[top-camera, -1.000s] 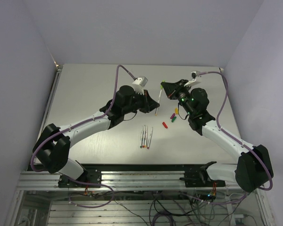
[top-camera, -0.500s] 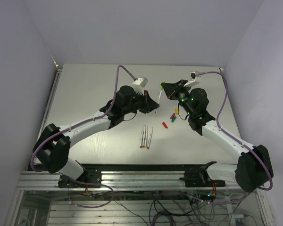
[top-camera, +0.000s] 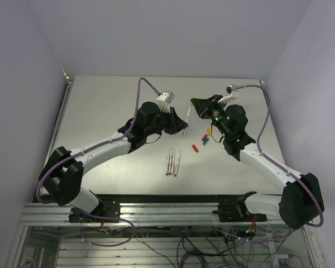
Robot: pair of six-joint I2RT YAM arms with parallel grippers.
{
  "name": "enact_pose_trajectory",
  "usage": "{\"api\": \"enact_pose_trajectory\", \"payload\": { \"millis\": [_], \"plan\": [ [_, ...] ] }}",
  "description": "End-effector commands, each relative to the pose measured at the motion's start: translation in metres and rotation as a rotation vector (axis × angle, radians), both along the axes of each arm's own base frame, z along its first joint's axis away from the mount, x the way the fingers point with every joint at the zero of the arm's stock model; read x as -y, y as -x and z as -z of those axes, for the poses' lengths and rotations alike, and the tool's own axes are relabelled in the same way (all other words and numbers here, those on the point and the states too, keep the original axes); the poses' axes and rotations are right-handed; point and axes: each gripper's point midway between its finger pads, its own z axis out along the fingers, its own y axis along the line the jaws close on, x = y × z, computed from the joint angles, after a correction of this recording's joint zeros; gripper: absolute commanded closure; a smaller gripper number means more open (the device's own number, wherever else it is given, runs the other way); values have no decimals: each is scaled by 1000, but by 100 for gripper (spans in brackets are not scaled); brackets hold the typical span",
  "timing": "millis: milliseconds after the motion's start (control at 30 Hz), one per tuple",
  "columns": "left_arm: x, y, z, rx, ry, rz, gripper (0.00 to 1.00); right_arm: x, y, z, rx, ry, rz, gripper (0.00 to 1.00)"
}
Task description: Insert the pens into the pen caps
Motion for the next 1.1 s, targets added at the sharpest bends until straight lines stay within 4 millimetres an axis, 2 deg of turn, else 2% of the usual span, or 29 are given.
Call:
{"api": "enact_pose_trajectory", "payload": {
  "millis": [0,467,767,1067],
  "plan": [
    [-1,-2,-15,54,28,-9,93,-2,6,-7,18,-11,-20,100],
    [-1,-4,-21,73,26,-8,93,-7,2,17,-25,2,-32,100],
    [-1,-7,-20,72,24,-21,93,-7,3,21,-32,13,-39,100],
    [1,-14,-17,68,40,-50,93,-25,17,27,-62,40,-165,100]
  ]
}}
